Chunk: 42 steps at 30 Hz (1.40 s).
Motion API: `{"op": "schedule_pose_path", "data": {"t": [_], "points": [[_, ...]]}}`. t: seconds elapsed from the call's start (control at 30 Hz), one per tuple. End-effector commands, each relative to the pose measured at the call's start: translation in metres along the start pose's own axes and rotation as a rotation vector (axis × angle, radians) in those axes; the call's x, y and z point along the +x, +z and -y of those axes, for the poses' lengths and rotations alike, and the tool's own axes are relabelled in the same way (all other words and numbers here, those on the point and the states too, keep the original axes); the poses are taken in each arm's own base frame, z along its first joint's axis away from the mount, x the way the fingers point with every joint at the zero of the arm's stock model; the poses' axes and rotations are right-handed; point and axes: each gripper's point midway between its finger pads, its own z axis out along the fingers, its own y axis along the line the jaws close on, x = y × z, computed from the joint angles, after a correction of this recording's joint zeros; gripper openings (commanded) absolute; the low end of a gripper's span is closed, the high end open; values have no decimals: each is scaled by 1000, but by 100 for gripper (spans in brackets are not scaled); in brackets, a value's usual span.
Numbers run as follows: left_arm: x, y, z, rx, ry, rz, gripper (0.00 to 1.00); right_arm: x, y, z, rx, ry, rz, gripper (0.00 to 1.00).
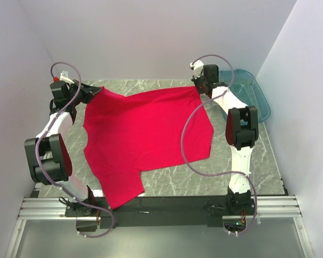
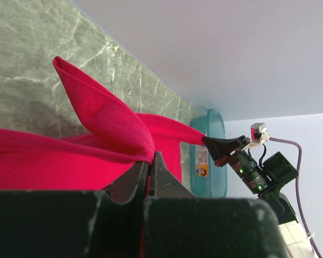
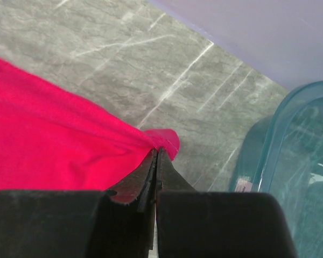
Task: Fold and stack the t-shirts
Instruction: Fold the tshirt
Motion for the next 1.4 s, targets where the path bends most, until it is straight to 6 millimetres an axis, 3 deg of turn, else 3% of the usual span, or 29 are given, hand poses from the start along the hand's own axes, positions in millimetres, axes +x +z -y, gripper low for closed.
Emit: {"op": "schedule_pose_path", "data": {"t": [0.0,0.5,1.37], "points": [[-6,-14,24,55,75,29,1,-10,-11,17,42,2,38,0],[12,-33,22,57,78,17,1,-4,-10,17,46,7,25,1],[30,-49,14,41,68,11,1,3,-15,23,60,17,20,3]]}}
